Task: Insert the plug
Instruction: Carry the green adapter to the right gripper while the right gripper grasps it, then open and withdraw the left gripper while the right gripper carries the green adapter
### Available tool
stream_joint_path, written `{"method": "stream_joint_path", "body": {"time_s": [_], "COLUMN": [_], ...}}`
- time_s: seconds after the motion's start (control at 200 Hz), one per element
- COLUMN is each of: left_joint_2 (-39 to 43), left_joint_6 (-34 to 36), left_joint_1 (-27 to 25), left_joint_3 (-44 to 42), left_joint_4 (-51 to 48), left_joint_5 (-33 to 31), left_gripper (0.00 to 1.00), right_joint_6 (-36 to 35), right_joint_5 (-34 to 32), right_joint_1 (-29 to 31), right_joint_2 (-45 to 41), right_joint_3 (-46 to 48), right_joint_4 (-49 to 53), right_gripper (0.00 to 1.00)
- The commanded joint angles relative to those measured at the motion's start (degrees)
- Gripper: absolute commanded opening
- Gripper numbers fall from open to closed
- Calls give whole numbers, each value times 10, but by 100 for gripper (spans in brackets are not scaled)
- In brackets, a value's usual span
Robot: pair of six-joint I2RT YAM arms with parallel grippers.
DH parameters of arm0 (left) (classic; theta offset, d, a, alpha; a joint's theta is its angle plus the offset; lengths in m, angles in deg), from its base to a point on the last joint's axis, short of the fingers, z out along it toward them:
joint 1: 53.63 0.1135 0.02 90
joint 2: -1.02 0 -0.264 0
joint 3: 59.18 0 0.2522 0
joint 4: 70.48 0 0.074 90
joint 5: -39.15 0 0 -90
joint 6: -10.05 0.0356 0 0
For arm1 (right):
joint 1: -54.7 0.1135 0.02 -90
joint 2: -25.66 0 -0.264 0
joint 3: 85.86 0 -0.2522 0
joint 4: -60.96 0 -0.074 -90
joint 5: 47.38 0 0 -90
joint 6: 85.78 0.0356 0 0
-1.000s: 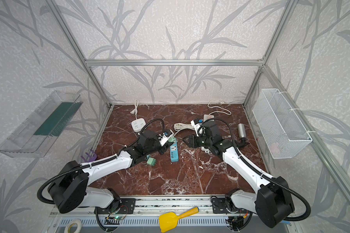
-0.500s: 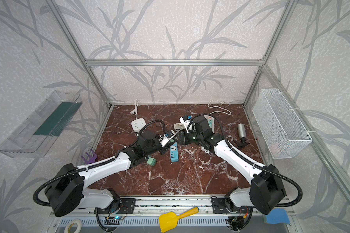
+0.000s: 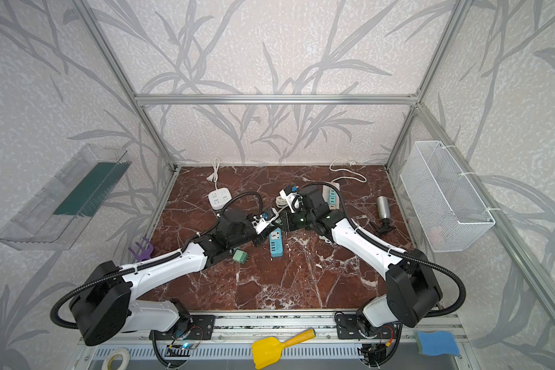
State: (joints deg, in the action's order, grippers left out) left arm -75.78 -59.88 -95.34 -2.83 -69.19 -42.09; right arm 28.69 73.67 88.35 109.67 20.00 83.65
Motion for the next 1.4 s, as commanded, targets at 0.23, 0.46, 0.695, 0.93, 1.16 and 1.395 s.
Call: {"method": "stream_joint_path", "body": {"time_s": [0.23,0.46,0.695,0.93,1.16,1.395], "left_joint_2": [93,126,146,149,143,143], "left_joint_6": [-148,-440,-522,-558,-562,-572], "left_joint_1": [-4,72,97,100,101,107], "left_joint_3": [-11,37,-2,-10,-4,-7], "left_joint_4": [94,-84,-53,-63,-66,-63], "left_joint_5": [-294,-446,-397,-381,-367,-351], "left_gripper": [80,91,86,84,83,83], "right_joint_6": [-24,-28,3,43,67,76], "right_joint_5": [-191,-338,-430,-431,-434,-430], "right_joint_1": [6,46,81,89,92,107], "right_joint_2": [1,81,161,227,231,247], "right_joint_3": [-63,-117,-153,-196,-191,-206], "right_joint_4": [75,102,122,147,138,154], "right_gripper": [2,0,0,0,0,0]}}
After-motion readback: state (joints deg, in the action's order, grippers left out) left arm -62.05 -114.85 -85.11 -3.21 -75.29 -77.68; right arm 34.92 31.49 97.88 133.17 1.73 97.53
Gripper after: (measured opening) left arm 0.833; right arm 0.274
